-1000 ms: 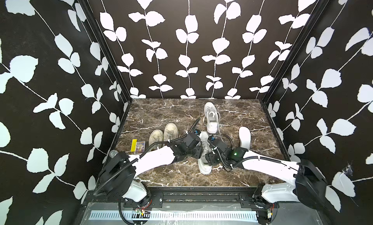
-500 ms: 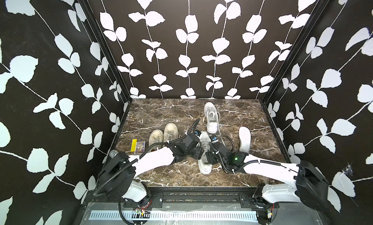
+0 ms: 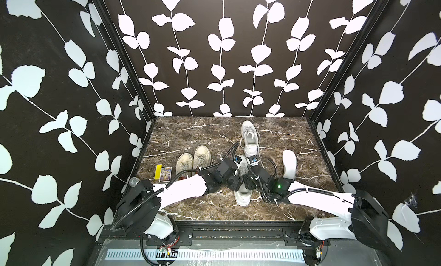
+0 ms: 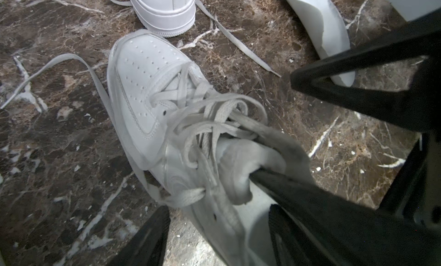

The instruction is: Remove the insole from the shoe

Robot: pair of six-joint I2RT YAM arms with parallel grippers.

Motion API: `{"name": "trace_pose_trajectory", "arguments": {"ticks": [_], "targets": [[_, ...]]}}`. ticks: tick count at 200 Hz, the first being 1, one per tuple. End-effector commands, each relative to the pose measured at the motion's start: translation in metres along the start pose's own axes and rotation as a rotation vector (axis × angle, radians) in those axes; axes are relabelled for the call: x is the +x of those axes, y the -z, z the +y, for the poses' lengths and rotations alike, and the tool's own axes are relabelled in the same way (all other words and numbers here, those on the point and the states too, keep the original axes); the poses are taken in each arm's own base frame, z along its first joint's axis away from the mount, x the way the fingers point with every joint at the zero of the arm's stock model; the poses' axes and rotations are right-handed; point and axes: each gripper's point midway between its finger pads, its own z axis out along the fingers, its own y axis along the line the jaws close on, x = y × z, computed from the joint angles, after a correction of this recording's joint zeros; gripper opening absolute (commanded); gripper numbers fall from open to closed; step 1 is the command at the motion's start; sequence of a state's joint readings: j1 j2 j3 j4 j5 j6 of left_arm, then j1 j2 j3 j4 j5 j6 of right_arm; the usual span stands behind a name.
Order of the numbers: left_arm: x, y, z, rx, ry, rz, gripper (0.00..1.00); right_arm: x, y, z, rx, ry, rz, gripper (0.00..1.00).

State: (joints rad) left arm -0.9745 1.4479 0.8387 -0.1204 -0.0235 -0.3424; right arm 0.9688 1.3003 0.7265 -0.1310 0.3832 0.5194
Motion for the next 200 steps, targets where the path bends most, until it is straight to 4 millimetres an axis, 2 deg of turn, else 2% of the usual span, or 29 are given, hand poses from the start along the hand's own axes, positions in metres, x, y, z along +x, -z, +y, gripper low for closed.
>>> {"name": "trace_pose_trajectory", "arguments": {"ticks": [1, 43, 85, 115, 133, 162, 200], "targets": [[-0.014, 0.0, -0.001, -0.023, -0.016, -0.032, 0.68, -0.028, 0.006, 0.003, -0.002, -0.04, -0.087, 0.7], [-0.025, -0.01, 0.007, -0.085, -0.007, -0.047, 0.69, -0.026, 0.006, 0.007, -0.026, -0.052, -0.078, 0.68], [-0.037, -0.012, 0.012, -0.113, -0.001, -0.079, 0.64, -0.024, 0.013, 0.008, -0.048, -0.061, -0.066, 0.67], [-0.043, -0.012, 0.014, -0.124, 0.0, -0.095, 0.55, -0.02, 0.019, 0.009, -0.071, -0.058, -0.032, 0.66], [-0.048, -0.01, 0.015, -0.139, -0.015, -0.106, 0.5, -0.016, 0.029, 0.014, -0.113, -0.074, 0.016, 0.62], [-0.05, -0.009, 0.017, -0.149, -0.026, -0.116, 0.45, 0.0, 0.044, 0.023, -0.18, -0.124, 0.114, 0.56], [-0.051, -0.01, 0.017, -0.149, -0.024, -0.119, 0.38, 0.005, 0.049, 0.032, -0.235, -0.153, 0.133, 0.47]]}}
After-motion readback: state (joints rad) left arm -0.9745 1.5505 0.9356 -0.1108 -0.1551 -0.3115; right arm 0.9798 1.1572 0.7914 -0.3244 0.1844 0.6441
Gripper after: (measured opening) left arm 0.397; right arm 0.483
